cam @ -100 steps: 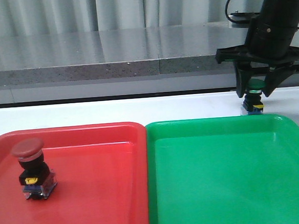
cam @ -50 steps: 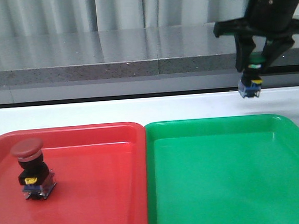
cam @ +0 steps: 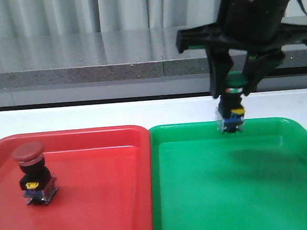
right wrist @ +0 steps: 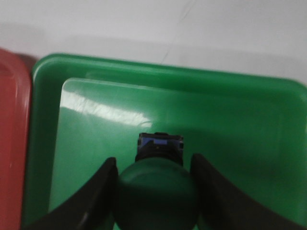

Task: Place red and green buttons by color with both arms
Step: 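Lift the green button with the right gripper and carry it over the green tray, then set the green button down in the green tray, open the right gripper, lift away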

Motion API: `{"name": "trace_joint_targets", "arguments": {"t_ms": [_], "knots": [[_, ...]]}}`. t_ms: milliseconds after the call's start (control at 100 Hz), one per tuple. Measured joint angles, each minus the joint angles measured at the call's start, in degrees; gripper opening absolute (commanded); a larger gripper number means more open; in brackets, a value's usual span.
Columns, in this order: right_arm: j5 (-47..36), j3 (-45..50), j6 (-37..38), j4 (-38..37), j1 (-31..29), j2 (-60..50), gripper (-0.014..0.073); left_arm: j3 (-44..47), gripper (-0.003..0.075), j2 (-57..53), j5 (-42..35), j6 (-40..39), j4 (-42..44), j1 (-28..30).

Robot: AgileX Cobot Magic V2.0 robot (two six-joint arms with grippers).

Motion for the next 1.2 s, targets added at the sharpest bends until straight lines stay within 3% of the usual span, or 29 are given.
{"name": "trace_joint_targets", "arguments": {"t_ms": [160, 400, 470, 590, 690, 970, 1200], "knots": [[-3.6, 4.7, 4.6, 0.0, 3.7, 0.0, 0.0219, 0.0, -0.002, 0.0, 0.0, 0.0, 0.0, 0.0], [-5.2, 7.4, 7.1, -0.4, 4.2, 1.8, 0.0234, 0.0, -0.002, 0.0, 0.0, 0.0, 0.0, 0.0], [-5.3, 7.4, 7.2, -0.5, 4.2, 1.9, 0.0295, 0.0, -0.002, 0.0, 0.0, 0.0, 0.0, 0.0], [-5.6, 7.4, 7.2, -0.5, 4.2, 1.9, 0.0504, 0.0, -0.002, 0.0, 0.0, 0.0, 0.0, 0.0], [-5.8, 7.5, 7.2, -0.5, 4.2, 1.9, 0.0594, 0.0, -0.002, 0.0, 0.0, 0.0, 0.0, 0.0], [-6.0, 7.5, 3.1, 0.6, 3.8, -0.9, 0.0598, 0.0, -0.002, 0.0, 0.0, 0.0, 0.0, 0.0], [-5.5, 7.5, -6.2, 3.0, -3.0, -8.3, 0.0598, 0.0, -0.002, 0.0, 0.0, 0.0, 0.0, 0.0]]}}
